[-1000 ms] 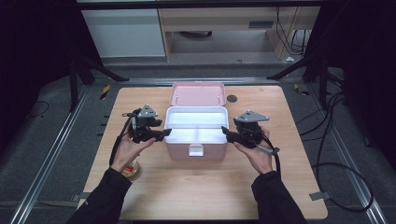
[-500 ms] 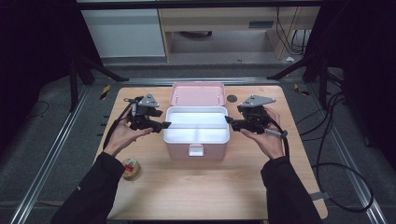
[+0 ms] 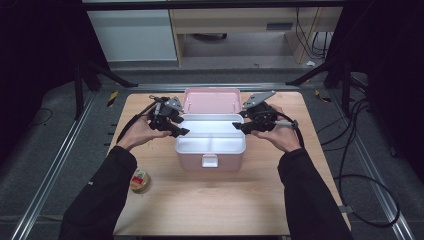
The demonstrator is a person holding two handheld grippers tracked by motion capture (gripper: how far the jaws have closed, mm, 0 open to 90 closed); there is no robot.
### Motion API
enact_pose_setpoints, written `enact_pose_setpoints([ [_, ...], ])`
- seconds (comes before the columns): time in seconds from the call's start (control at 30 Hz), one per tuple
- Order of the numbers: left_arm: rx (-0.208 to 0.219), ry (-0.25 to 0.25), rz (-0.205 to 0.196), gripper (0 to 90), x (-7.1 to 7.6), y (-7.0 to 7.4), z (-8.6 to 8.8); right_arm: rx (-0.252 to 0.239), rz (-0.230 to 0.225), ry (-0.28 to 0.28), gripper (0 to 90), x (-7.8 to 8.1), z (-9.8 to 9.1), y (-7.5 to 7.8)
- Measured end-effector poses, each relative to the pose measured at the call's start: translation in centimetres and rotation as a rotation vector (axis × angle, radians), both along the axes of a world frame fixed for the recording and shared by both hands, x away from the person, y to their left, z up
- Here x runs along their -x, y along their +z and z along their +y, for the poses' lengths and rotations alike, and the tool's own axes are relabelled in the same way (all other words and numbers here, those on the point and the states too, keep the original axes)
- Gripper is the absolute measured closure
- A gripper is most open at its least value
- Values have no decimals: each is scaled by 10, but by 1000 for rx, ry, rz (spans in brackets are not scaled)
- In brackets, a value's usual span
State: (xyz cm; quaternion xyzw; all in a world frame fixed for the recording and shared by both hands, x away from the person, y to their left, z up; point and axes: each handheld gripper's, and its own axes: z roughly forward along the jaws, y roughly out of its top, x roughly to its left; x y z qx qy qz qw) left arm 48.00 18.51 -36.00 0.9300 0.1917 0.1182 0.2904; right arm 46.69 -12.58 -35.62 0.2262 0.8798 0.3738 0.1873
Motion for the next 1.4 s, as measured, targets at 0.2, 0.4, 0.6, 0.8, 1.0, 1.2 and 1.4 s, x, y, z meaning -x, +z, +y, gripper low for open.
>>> enact_pose_setpoints([
  [0.2, -85, -70, 32, 537, -5, -7, -10, 124, 20, 107, 577, -8, 7, -4],
  [0.4, -131, -128, 64, 572, -9, -18, -14, 204, 53, 184, 642, -15, 12, -12],
  [0.6, -140, -162, 94, 616, -13, -22, -12, 230, 90, 248, 709, -22, 14, -15],
  [0.8, -197, -204, 106, 680, -17, -19, -16, 317, 135, 316, 761, -28, 21, -19],
  [1.0, -292, -249, 126, 779, -22, -15, -23, 359, 197, 360, 807, -31, 24, -21],
  [1.2, -345, -287, 135, 838, -27, -14, -27, 420, 237, 375, 815, -35, 32, -21],
  [1.4, -326, -319, 135, 852, -29, -14, -24, 429, 278, 358, 832, -40, 35, -22],
])
